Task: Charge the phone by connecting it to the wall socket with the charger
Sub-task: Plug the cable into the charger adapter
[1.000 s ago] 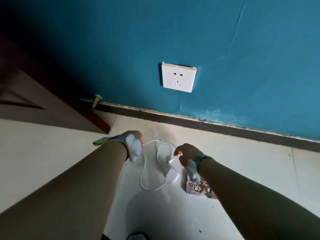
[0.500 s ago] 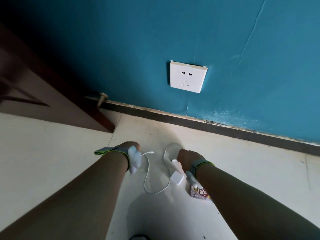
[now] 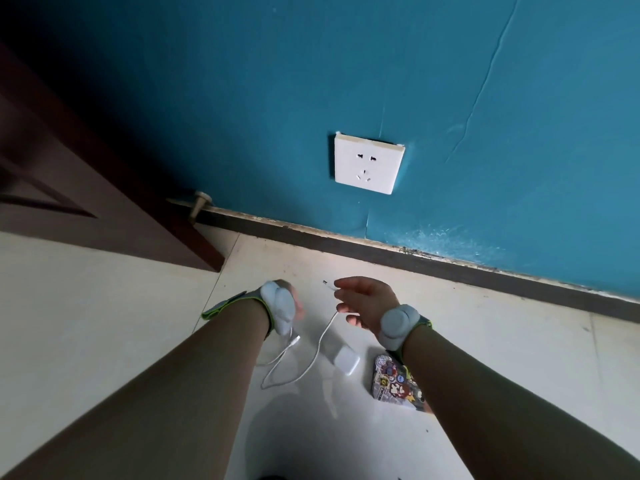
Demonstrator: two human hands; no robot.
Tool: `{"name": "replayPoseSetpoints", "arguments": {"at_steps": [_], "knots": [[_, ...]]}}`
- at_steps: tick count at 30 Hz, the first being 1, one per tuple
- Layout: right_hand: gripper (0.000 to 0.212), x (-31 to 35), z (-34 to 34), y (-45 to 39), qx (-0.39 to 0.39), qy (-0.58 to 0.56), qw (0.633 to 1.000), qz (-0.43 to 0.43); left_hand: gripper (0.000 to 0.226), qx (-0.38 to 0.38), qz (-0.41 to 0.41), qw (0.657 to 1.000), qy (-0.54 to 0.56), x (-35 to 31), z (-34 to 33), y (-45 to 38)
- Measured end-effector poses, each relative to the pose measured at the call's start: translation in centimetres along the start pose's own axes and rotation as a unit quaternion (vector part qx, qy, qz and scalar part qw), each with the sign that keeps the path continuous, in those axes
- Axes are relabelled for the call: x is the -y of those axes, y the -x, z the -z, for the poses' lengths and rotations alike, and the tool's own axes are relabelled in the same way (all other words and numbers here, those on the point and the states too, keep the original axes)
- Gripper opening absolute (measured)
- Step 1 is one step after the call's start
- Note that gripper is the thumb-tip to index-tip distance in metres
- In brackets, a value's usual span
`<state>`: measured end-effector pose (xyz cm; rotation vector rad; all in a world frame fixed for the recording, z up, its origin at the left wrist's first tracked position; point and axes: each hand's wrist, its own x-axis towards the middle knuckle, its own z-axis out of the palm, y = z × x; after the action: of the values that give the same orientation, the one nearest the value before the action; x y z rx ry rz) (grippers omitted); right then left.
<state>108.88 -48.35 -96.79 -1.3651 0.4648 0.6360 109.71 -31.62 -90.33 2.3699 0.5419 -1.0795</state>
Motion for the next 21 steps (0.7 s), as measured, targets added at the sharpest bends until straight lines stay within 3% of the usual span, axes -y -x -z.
{"name": "replayPoseSetpoints", "arguments": {"at_steps": [4,7,12,21], "knots": [[0.013,0.9,-0.9,1.1,0.01,-0.082,0.997,-0.004,0.011,0.038,0.006,0.976,0.215,-1.6,0.2,0.5],[0.013,1.3,-1.7,1.5,0.018,-0.081,0.997,0.001,0.007,0.012,-0.036,0.96,0.276,-1.5,0.6,0.5],[0.013,1.7,-2.9,2.2,0.024,-0.041,0.999,0.011,0.007,-0.03,-0.047,0.957,0.284,-0.9,1.1,1.2],[0.012,1.8,-3.3,2.2,0.004,-0.001,1.0,-0.02,0.014,-0.022,-0.011,0.973,0.228,-2.1,0.4,1.6]]}}
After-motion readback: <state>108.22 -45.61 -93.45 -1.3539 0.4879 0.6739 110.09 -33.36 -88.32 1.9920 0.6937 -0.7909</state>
